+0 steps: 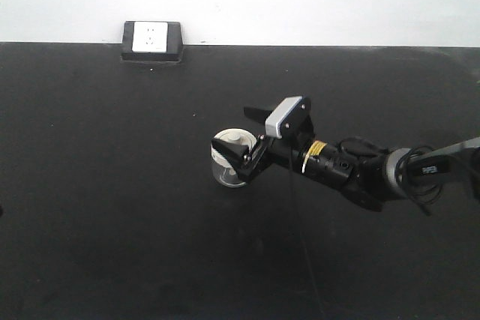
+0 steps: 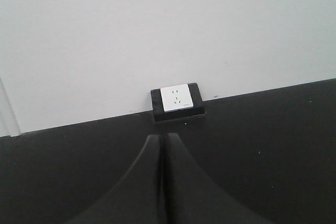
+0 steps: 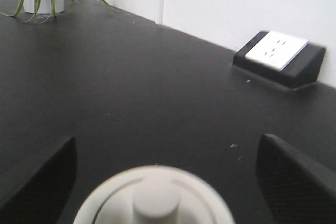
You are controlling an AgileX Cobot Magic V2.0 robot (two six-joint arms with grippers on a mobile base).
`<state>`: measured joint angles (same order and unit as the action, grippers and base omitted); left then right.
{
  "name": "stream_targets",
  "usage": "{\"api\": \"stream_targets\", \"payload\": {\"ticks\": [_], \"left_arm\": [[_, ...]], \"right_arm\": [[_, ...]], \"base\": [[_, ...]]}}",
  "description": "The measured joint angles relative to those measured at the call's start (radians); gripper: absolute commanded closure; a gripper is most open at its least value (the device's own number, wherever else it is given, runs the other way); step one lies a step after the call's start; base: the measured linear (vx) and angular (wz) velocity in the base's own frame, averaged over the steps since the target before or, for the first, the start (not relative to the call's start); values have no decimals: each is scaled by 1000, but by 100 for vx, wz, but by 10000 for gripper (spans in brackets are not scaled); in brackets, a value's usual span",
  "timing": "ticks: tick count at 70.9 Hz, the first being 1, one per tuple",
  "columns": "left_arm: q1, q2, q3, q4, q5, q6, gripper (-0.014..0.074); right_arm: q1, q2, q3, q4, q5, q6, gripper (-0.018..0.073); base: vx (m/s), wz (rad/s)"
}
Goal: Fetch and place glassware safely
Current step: 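Extend the right arm and lower the jar onto the black benchtop, then open the right gripper to release the jar knob and withdraw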
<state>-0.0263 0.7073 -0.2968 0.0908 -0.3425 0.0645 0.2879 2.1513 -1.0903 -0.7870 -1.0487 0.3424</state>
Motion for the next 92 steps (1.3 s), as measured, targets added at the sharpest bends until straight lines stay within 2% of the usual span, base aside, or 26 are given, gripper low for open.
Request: {"api": "stream_targets", "payload": {"ticks": [14, 30, 41, 54, 69, 92], "left_arm": [[0, 0, 0, 0, 0, 0, 603], [0, 0, 0, 0, 0, 0, 603], [0, 0, 0, 0, 0, 0, 603], [0, 0, 0, 0, 0, 0, 603], [0, 0, 0, 0, 0, 0, 603], [0, 0, 0, 0, 0, 0, 603]], "right_arm": [[0, -136, 1, -2, 145, 101, 3], [0, -347, 9, -3, 433, 241, 132], [0, -511, 42, 45, 654, 264, 289], [0, -707, 131, 158, 903, 266, 576], [0, -937, 272, 180, 1049, 268, 564], [0, -1271, 458, 171, 1175, 268, 563]], "base": [[0, 0], [0, 0], [0, 0], [0, 0], [0, 0], [0, 0]]}}
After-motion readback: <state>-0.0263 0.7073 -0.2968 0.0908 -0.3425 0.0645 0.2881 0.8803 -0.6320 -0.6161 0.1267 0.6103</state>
